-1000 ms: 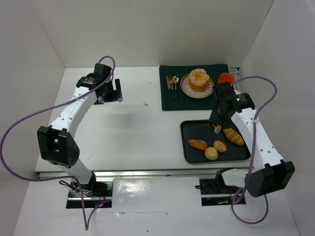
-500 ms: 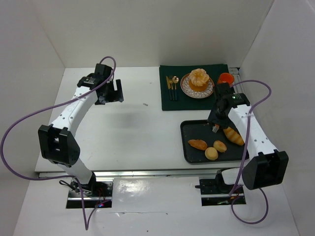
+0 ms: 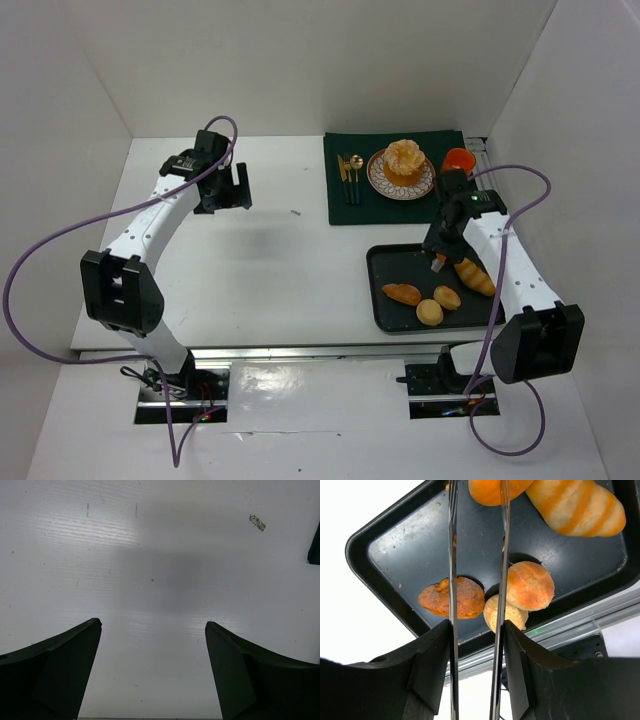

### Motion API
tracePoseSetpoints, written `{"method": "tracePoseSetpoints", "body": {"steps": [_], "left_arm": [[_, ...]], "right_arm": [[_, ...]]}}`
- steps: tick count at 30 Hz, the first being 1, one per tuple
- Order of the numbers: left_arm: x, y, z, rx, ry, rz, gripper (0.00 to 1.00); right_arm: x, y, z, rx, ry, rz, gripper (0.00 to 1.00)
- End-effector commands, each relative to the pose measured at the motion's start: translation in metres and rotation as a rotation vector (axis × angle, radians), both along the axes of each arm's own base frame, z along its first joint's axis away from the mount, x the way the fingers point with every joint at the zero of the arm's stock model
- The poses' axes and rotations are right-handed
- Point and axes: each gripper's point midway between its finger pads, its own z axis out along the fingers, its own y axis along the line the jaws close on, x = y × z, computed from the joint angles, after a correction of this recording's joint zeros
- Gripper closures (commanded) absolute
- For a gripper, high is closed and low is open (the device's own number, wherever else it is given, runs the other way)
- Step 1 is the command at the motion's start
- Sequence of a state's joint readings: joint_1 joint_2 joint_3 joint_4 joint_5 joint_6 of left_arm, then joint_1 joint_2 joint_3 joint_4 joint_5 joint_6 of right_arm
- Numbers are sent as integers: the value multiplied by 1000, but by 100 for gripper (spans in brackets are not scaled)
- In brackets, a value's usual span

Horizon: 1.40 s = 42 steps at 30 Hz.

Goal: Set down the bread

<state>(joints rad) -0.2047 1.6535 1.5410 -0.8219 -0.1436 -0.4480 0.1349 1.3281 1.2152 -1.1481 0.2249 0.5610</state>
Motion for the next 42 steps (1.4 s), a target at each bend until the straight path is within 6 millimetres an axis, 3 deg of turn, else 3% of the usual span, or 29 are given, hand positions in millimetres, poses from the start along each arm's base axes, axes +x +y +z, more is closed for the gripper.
{"method": "tracePoseSetpoints", "body": {"steps": [1,13,25,36,42], "left_arm": [[6,-1,1,-7,-14,-1,2],[6,-2,2,-16,-23,-6,2],[7,-2,-1,-15,-14,-6,2],[5,-4,-7,-20,-4,-11,2],[5,-4,-7,-20,-4,-11,2]], "right_arm": [[-9,-14,1,-44,-19,-51,48],[-15,-24,-3,-101,24,-65,47],[-19,-31,18,-131,-2,-103,48],[-19,-25,-1,-132,50,-79,44],[-17,-22,3,-126,29,-80,52]]}}
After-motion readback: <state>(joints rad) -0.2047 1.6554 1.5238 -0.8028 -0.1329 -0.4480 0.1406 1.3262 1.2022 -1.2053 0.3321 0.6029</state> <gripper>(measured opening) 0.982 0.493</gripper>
